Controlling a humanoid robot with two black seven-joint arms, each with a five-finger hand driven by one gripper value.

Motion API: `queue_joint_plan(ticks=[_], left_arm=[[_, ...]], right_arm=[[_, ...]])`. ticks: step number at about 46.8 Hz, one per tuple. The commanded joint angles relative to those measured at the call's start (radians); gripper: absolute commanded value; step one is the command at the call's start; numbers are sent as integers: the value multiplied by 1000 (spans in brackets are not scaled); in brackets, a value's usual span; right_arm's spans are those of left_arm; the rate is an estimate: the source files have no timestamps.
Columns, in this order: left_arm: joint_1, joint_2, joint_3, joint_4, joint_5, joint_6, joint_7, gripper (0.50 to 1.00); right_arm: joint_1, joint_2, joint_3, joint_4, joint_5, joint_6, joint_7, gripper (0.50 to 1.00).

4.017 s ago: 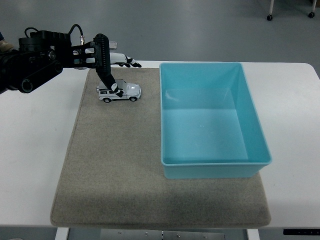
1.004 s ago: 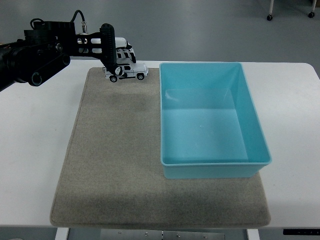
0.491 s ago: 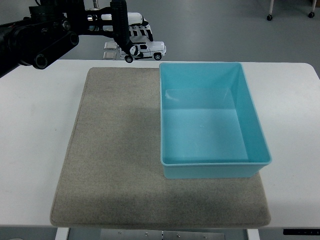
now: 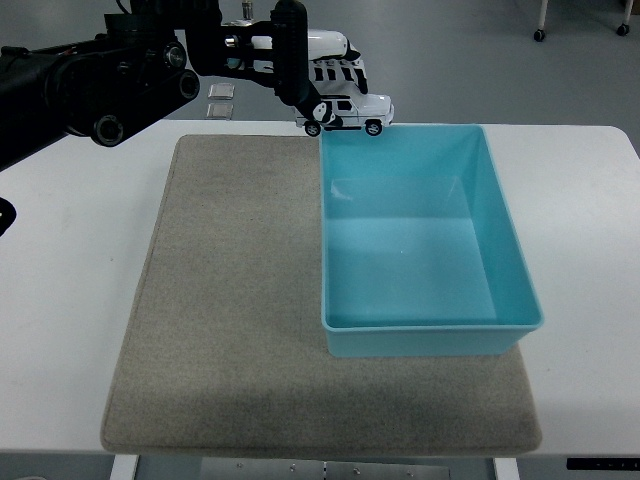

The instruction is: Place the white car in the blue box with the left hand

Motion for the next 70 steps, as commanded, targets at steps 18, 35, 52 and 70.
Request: queue_joint_plan(ticks=[18, 35, 52, 70], left_arm=[[27, -105, 2, -5, 14, 0, 0, 500], [72, -162, 16, 27, 17, 20, 0, 500], [110, -194, 30, 57, 45, 47, 0, 500], [132, -197, 66, 59, 106, 100, -2, 500]], right_arm=[[0, 0, 0, 0, 0, -1, 0, 936], [0, 0, 0, 0, 0, 1, 0, 936], [0, 0, 0, 0, 0, -1, 0, 936], [-1, 0, 0, 0, 0, -1, 0, 936]])
